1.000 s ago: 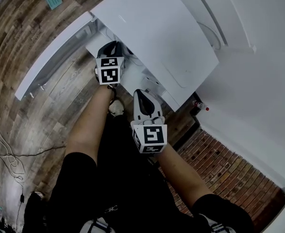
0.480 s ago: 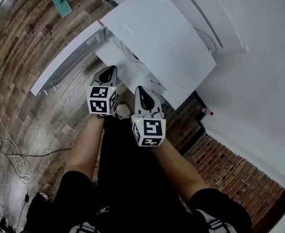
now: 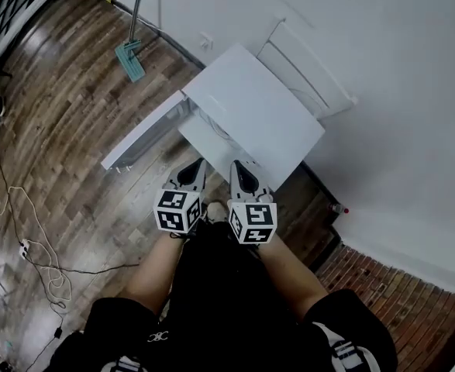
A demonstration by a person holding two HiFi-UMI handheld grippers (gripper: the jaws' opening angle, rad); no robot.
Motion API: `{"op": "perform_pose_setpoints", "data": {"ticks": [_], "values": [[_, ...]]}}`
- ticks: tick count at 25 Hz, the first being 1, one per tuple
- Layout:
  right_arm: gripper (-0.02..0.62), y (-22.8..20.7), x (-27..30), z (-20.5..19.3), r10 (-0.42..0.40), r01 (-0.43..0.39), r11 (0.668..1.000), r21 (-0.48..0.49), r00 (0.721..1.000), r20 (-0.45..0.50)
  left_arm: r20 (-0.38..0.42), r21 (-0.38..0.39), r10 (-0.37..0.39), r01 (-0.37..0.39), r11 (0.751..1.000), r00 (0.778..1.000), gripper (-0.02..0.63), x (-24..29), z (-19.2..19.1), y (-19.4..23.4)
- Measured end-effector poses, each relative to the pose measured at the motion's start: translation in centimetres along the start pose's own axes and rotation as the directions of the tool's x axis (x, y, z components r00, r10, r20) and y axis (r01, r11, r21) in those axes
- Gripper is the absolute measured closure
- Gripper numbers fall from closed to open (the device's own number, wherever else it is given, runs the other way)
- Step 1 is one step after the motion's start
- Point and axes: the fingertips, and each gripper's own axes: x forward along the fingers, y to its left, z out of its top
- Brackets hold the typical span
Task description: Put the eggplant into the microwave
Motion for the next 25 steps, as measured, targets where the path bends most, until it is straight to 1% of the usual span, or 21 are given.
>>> {"op": "perform_pose_setpoints", "data": {"ticks": [2,6,9,12,16,20,25], "values": [[0.589,0.1,-1.3,2.3,-0.008,0.009,1.000,-0.012,0.999,0.036,0.007,0.026,0.013,-0.013,1.000,1.000,0.607,-1.8,2.0,-1.2],[0.589,0.4,-3.8,6.6,-0.013,0.013,1.000,-0.003,0.996,0.093,0.040,0.092,0.043,-0.046,0.995,0.998,0.607,-4.6,5.8,-2.9],[0.589,1.1,-5.3,8.6,0.007,-0.007,1.000,0.000,0.994,0.107,0.074,0.118,0.058,-0.066,0.991,0.996,0.607,-6.4,8.3,-4.0],[0.589,1.7,-6.1,10.3,0.019,-0.017,1.000,-0.017,0.991,0.129,0.099,0.144,0.066,-0.080,0.986,0.993,0.607,-7.7,10.5,-4.8],[0.589,2.2,-6.3,12.8,0.036,-0.031,0.999,-0.035,0.983,0.181,0.134,0.175,0.068,-0.091,0.980,0.989,0.607,-8.7,13.2,-5.6],[0.589,2.5,-6.1,16.0,0.047,-0.037,0.998,-0.047,0.971,0.236,0.167,0.199,0.049,-0.083,0.977,0.985,0.607,-8.9,15.5,-6.5],[0.589,1.8,-5.7,17.8,0.043,-0.030,0.998,-0.052,0.964,0.264,0.168,0.200,0.026,-0.060,0.978,0.985,0.607,-7.9,16.9,-7.2]]}}
